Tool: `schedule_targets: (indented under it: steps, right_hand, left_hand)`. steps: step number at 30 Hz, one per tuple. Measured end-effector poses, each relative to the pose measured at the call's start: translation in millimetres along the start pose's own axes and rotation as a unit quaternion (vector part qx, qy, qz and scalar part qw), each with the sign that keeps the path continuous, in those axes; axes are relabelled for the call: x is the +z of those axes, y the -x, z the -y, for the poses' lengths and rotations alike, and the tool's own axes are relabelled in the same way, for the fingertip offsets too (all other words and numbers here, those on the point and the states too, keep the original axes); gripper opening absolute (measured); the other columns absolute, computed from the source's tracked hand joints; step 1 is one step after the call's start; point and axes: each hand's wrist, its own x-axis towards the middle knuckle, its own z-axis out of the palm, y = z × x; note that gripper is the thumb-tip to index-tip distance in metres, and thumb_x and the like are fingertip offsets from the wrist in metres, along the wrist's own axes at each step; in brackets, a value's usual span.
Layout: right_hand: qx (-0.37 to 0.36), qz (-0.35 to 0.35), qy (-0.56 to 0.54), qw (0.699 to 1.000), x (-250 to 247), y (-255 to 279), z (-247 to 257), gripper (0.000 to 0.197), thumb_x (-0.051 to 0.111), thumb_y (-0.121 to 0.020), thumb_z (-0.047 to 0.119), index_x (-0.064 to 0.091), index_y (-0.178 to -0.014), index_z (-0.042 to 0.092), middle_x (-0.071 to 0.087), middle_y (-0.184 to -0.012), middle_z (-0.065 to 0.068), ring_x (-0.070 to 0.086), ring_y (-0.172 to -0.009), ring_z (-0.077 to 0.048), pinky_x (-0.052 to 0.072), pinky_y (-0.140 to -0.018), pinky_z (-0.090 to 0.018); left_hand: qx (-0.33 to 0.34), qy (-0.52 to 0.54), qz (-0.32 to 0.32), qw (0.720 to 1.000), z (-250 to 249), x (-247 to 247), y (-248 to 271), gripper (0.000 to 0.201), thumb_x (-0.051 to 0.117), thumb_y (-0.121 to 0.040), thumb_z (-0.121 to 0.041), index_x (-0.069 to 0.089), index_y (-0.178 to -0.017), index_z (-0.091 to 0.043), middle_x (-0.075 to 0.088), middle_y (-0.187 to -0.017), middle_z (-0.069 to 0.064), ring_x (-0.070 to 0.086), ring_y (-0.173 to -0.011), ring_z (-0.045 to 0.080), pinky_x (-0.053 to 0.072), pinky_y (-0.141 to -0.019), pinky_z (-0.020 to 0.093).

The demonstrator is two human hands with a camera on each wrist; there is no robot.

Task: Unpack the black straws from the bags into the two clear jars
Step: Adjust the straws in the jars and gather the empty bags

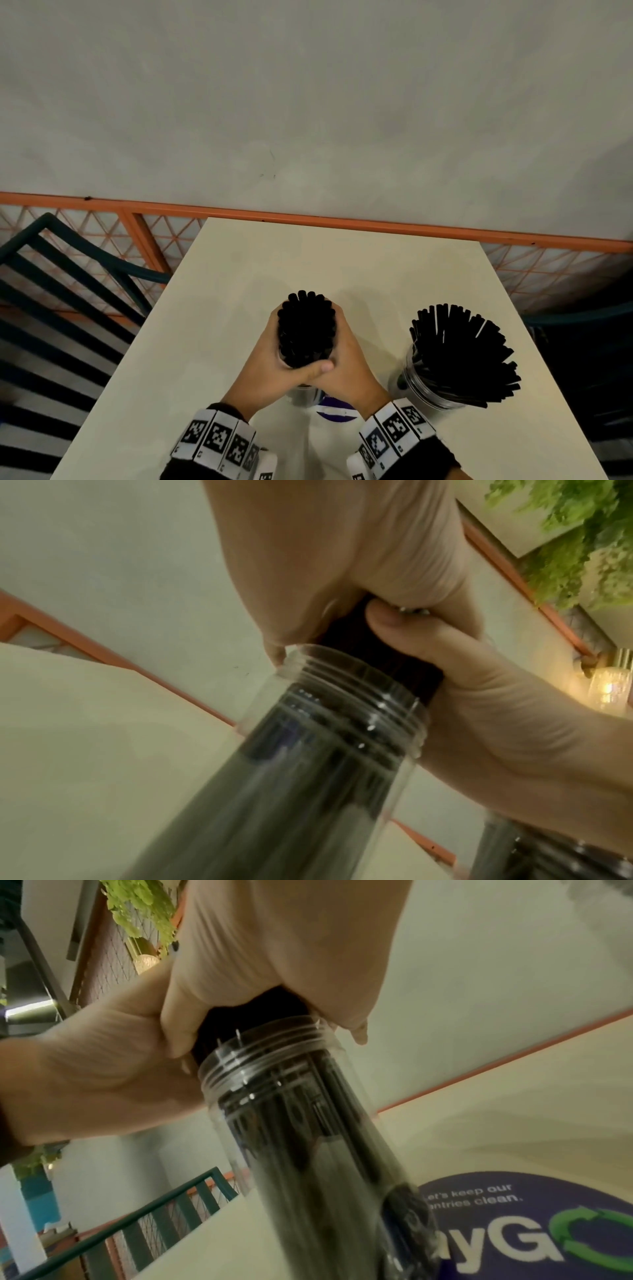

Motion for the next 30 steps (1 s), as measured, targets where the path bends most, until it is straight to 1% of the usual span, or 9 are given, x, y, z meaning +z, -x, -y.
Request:
schedule_targets:
  steps: [10,14,16,18,20,23,25,28,30]
  right_hand:
    - [0.026,0.009,-0.027,0.999,-1.0,-0.6,-0.1,0.064,0.075,-0.05,0.043,0.036,-0.094,0.069,0.058,-0.098,0.029,0.057,-0.099,-0.002,0.039,-0.105,-0.049]
    - [0.01,0.008,-0.028,1.0,4.0,-1.4,-9.2,0.065,0.077,-0.057,0.042,0.037,-0.104,0.063,0.054,-0.107,0.032,0.055,-0.108,-0.004,0.034,-0.108,-0.054]
    - [-0.003,0.014,-0.029,0.999,6.1,1.6,-18.9,0.078,0.076,-0.056,0.059,0.031,-0.12,0.056,0.047,-0.125,0.027,0.039,-0.131,-0.011,0.027,-0.115,-0.046]
    - [0.022,0.024,-0.029,0.999,6.1,6.7,-27.0,0.104,0.072,-0.048,0.073,0.015,-0.132,0.05,0.027,-0.143,0.02,0.015,-0.144,-0.014,0.017,-0.118,-0.037]
    - [0.061,0.028,-0.047,0.997,2.0,17.2,-30.6,0.125,0.08,-0.042,0.068,0.009,-0.14,0.043,0.022,-0.149,0.011,0.016,-0.144,-0.017,0.024,-0.117,-0.043]
    - [0.146,0.0,-0.058,0.988,-5.8,47.8,-30.8,0.131,0.078,-0.037,0.071,0.008,-0.143,0.038,0.021,-0.148,0.008,0.027,-0.137,-0.011,0.031,-0.114,-0.04]
    - [0.178,-0.021,-0.047,0.983,-6.1,75.1,-35.8,0.114,0.072,-0.045,0.074,0.019,-0.14,0.038,0.03,-0.142,0.006,0.033,-0.133,-0.012,0.036,-0.11,-0.037]
    - [0.113,0.005,0.044,0.993,6.2,118.6,-41.0,0.043,0.067,-0.076,0.048,0.04,-0.108,0.054,0.049,-0.116,0.022,0.046,-0.114,-0.003,0.039,-0.1,-0.023]
    - [0.05,0.054,0.086,0.994,18.0,144.3,-36.3,0.019,0.056,-0.078,0.059,0.048,-0.095,0.059,0.051,-0.106,0.033,0.047,-0.105,0.007,0.035,-0.091,-0.009]
  left_hand:
    - [0.002,-0.008,-0.047,0.999,11.8,3.7,-1.6,0.074,0.083,-0.048,-0.045,0.047,-0.113,-0.038,0.058,-0.117,-0.006,0.055,-0.112,0.007,0.047,-0.092,0.024]
    - [-0.005,-0.011,-0.043,0.999,18.2,2.0,-2.0,0.073,0.083,-0.045,-0.049,0.046,-0.107,-0.045,0.06,-0.112,-0.011,0.055,-0.11,0.001,0.048,-0.088,0.017]
    - [-0.022,-0.051,-0.02,0.998,21.1,0.1,-1.0,0.079,0.082,-0.042,-0.06,0.044,-0.111,-0.051,0.058,-0.116,-0.015,0.051,-0.117,0.011,0.046,-0.098,0.031]
    - [-0.014,-0.062,0.004,0.998,22.0,-6.2,4.3,0.092,0.079,-0.038,-0.067,0.039,-0.118,-0.051,0.056,-0.119,-0.024,0.047,-0.121,0.006,0.041,-0.103,0.027]
    - [-0.028,-0.067,0.015,0.997,21.5,-16.7,13.9,0.114,0.075,-0.037,-0.072,0.027,-0.134,-0.04,0.041,-0.136,-0.028,0.035,-0.129,-0.006,0.032,-0.107,0.016]
    - [-0.11,-0.134,0.017,0.985,21.8,-40.7,43.1,0.135,0.062,-0.035,-0.085,0.012,-0.145,-0.027,0.019,-0.143,-0.021,0.02,-0.133,-0.002,0.023,-0.111,0.024]
    - [-0.14,-0.182,0.02,0.973,22.1,-56.0,71.3,0.116,0.055,-0.042,-0.086,0.025,-0.141,-0.031,0.03,-0.137,-0.02,0.031,-0.126,0.0,0.032,-0.101,0.022]
    - [-0.155,-0.261,0.01,0.953,17.8,-71.9,118.7,0.068,0.053,-0.063,-0.07,0.04,-0.124,-0.042,0.041,-0.126,-0.023,0.041,-0.113,-0.001,0.039,-0.081,0.015]
    - [-0.157,-0.306,0.02,0.939,19.2,-80.7,149.3,0.06,0.041,-0.057,-0.083,0.041,-0.108,-0.051,0.038,-0.12,-0.03,0.046,-0.107,-0.002,0.042,-0.073,0.013]
